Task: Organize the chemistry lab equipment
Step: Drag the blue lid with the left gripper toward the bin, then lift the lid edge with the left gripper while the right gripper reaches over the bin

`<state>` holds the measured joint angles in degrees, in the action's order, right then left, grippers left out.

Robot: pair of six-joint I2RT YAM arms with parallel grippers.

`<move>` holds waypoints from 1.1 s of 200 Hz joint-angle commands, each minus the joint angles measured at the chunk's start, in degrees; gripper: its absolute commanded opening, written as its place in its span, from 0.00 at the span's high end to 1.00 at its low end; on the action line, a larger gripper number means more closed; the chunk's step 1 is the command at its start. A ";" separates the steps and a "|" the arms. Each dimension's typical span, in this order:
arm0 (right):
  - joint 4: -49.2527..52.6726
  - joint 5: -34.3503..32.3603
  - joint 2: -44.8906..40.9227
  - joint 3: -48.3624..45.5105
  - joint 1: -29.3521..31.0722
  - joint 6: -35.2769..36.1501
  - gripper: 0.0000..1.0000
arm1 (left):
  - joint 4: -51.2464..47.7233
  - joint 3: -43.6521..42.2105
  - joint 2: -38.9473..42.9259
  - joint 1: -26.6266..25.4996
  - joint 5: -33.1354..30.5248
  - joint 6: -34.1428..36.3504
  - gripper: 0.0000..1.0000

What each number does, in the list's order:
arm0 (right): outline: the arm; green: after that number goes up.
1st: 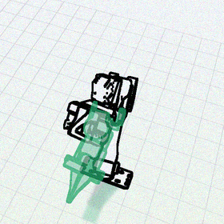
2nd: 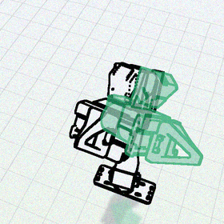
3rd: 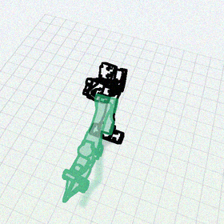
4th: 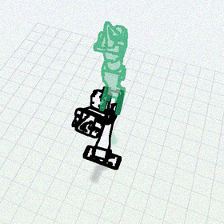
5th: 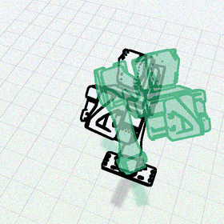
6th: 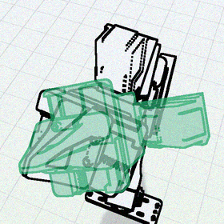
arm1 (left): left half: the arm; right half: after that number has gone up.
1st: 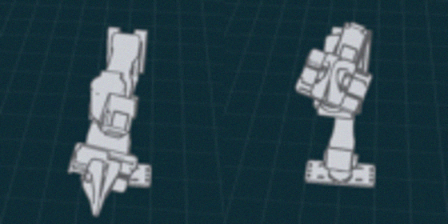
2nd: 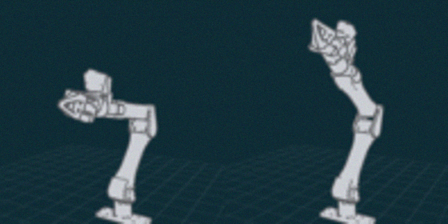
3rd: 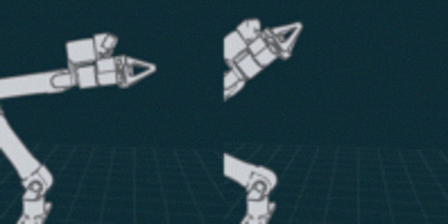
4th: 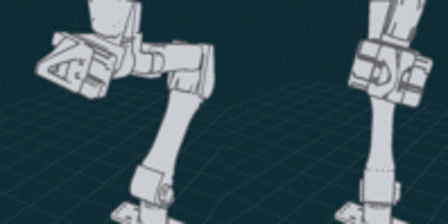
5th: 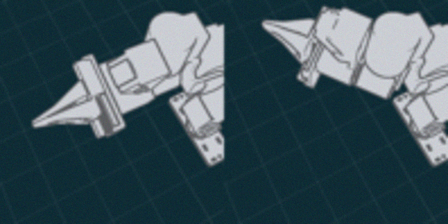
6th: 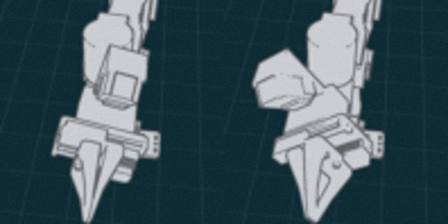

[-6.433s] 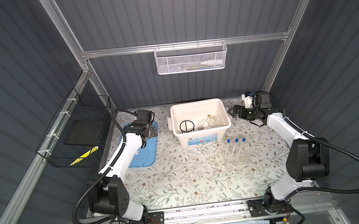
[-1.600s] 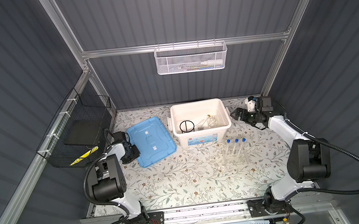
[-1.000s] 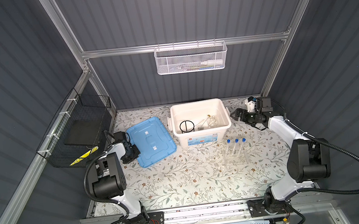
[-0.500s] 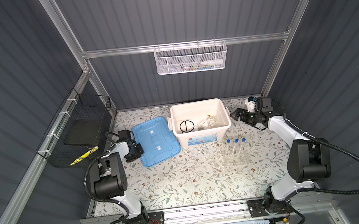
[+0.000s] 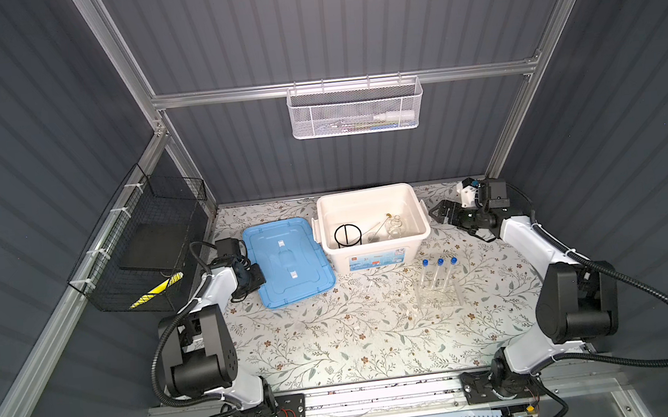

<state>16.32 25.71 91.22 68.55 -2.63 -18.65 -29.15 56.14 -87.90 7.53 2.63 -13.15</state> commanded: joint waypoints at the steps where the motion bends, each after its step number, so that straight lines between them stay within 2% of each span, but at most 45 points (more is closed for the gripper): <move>1: 0.39 1.39 -1.72 -0.26 0.35 0.42 0.01 | -1.62 -1.47 3.56 -0.15 -0.45 -1.61 1.00; 107: 1.39 1.20 -6.71 -0.38 5.29 1.16 0.01 | -8.04 -1.85 15.44 -0.14 -3.59 -3.11 1.00; 220: 2.61 -0.70 -8.13 1.58 15.69 1.78 0.01 | -14.22 4.20 23.04 -0.15 -5.19 -2.32 1.00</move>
<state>18.11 26.09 83.83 68.58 11.64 -17.56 -43.51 56.34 -68.31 7.14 -1.58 -14.74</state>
